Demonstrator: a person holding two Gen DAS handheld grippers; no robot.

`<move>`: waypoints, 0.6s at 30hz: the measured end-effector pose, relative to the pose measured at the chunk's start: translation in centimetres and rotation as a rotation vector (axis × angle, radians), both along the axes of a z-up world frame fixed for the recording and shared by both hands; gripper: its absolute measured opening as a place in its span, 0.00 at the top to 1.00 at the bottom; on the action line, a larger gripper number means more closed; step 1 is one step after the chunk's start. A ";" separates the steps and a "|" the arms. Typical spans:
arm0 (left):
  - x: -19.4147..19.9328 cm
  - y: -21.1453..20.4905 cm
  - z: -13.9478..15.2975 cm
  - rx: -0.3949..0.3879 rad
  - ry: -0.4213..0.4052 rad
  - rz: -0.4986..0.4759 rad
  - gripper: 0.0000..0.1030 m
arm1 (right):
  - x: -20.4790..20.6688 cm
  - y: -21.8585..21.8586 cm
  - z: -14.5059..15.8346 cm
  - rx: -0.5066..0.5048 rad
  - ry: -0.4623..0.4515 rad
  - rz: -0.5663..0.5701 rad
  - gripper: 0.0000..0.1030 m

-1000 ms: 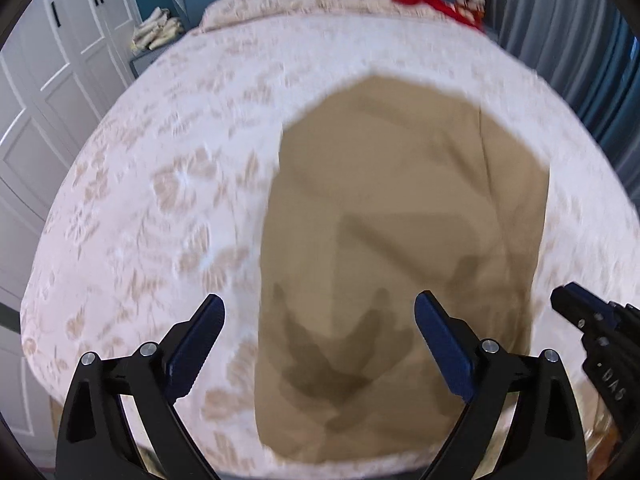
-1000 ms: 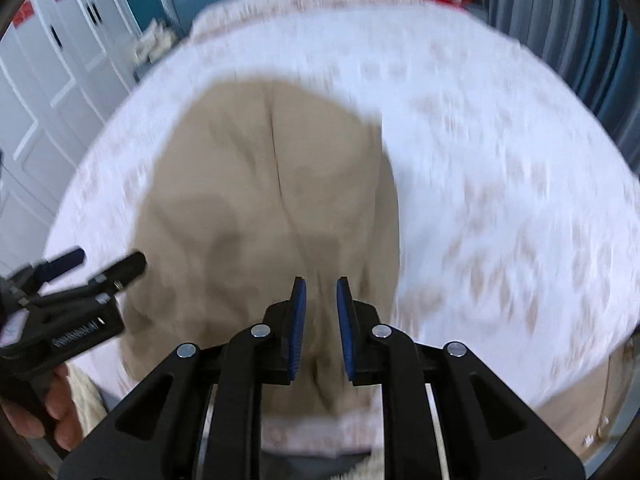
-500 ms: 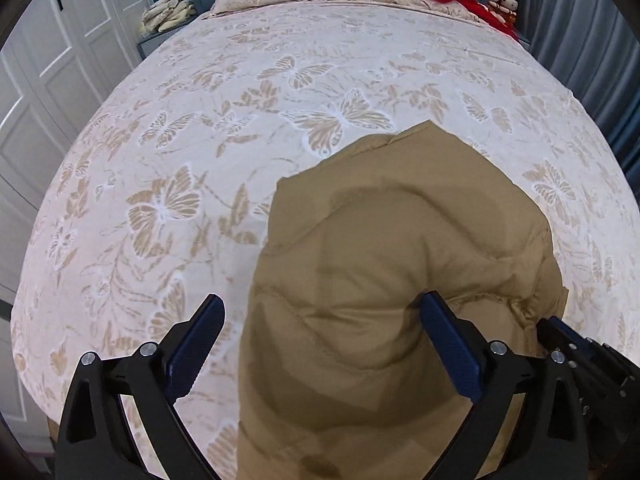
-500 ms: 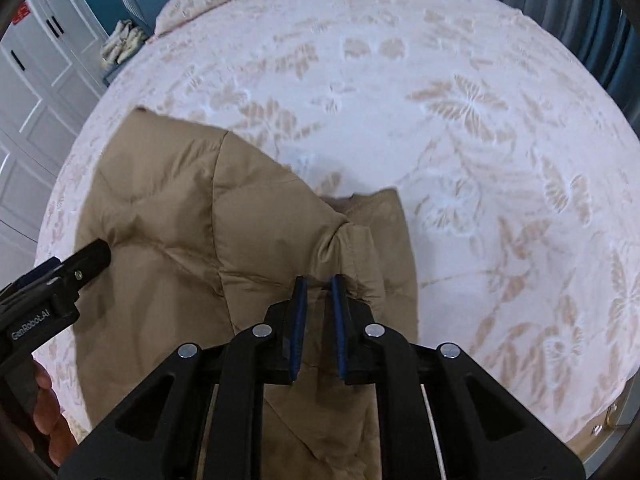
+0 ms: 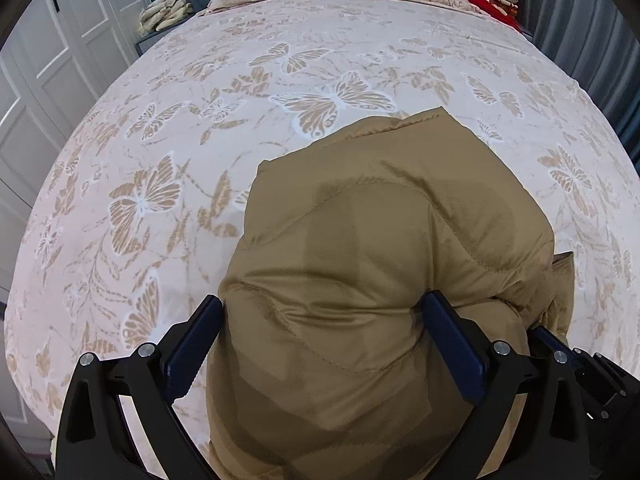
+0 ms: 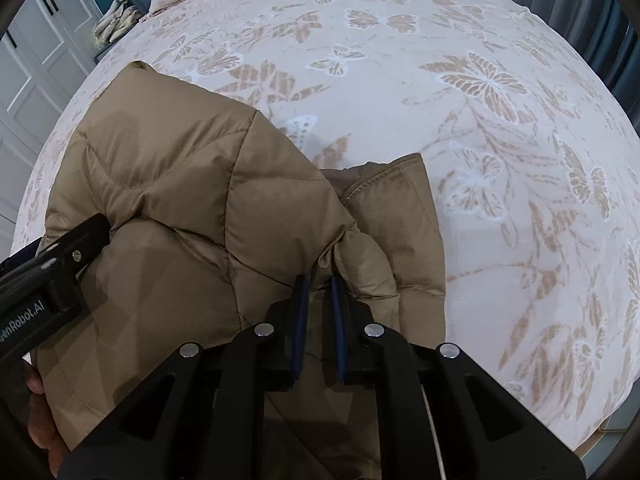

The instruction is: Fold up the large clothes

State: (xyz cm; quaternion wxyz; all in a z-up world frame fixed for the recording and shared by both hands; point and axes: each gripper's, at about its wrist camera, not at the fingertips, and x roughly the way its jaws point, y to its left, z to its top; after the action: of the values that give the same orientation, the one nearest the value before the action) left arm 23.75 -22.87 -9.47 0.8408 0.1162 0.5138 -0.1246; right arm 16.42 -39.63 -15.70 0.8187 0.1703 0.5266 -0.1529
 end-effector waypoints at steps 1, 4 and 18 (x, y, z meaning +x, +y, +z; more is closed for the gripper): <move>-0.1 -0.1 -0.1 0.006 -0.006 0.000 0.05 | 0.0 0.0 -0.1 0.001 0.000 -0.002 0.90; -0.5 -0.2 0.1 0.024 -0.031 -0.001 0.05 | -0.1 -0.1 0.1 0.003 -0.007 -0.005 0.90; -2.7 10.4 2.9 -0.289 0.212 0.083 0.05 | -9.9 -2.5 1.5 0.273 -0.152 -0.163 0.26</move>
State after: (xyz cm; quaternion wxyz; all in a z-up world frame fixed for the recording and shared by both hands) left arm 21.00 -12.44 -6.54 0.7943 -0.0410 0.5807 -0.1739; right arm 6.54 -42.15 -14.16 0.8103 0.3331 0.4635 -0.1326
